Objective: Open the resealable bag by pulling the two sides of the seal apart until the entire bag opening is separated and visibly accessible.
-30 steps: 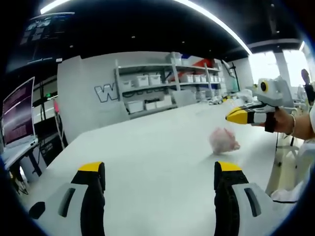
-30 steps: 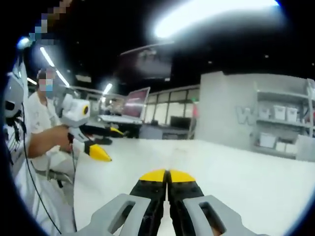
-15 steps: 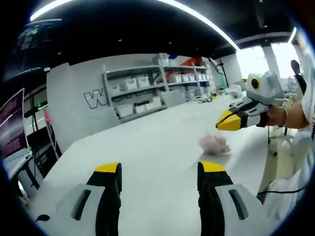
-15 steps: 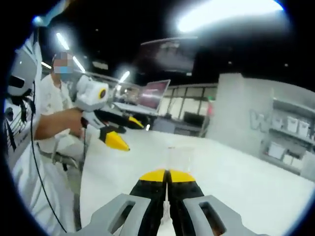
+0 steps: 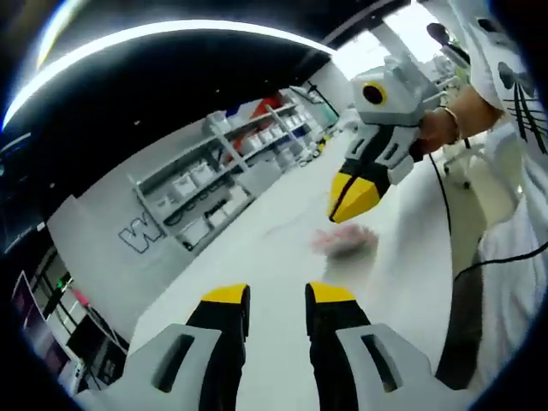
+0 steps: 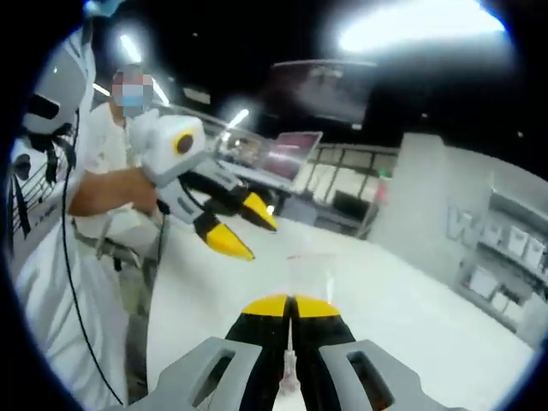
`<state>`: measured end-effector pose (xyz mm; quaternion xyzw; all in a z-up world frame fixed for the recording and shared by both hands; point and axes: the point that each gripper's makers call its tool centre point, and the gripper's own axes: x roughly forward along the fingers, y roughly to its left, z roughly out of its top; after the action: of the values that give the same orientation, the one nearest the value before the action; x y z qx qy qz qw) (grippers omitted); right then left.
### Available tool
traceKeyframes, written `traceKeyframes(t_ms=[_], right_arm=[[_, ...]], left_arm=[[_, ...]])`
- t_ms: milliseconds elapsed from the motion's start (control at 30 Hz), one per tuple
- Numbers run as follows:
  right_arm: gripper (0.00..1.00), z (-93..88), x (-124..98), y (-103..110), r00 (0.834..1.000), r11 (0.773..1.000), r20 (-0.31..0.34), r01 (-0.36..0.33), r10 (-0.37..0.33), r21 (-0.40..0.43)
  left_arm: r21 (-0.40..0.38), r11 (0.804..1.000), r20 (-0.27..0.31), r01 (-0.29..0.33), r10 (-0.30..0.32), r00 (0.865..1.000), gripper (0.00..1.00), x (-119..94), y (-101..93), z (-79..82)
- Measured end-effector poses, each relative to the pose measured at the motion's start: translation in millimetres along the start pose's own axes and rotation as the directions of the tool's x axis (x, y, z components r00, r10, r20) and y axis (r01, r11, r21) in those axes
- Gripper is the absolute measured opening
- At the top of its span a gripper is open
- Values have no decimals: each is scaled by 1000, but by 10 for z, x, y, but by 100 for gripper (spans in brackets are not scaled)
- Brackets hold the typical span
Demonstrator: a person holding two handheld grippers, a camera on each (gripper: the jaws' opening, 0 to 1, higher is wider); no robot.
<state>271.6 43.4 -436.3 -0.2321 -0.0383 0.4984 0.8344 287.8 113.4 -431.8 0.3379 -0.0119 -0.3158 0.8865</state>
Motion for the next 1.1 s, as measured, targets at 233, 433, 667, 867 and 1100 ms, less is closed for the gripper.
traceKeyframes(t_ms=[233, 433, 667, 867, 1100], right_arm=[[0, -2, 71, 41, 997, 991, -44, 56, -61, -126], [0, 18, 119, 75, 994, 983, -48, 86, -95, -164], [7, 65, 173, 82, 986, 967, -62, 137, -154, -214], [7, 96, 326, 153, 977, 939, -92, 156, -192, -307], [7, 15, 536, 151, 959, 913, -160, 163, -236, -373]], left_arm=[[-19, 1000, -12, -4, 3, 1000, 25, -26, 3, -48], [-21, 1000, -8, 2, -3, 1000, 25, -48, -20, -59], [-27, 1000, 3, 7, -7, 1000, 25, -65, -41, -67], [-24, 1000, 4, 11, -11, 1000, 25, -80, -58, -70], [-19, 1000, 8, -17, 17, 1000, 25, -183, 38, -61]])
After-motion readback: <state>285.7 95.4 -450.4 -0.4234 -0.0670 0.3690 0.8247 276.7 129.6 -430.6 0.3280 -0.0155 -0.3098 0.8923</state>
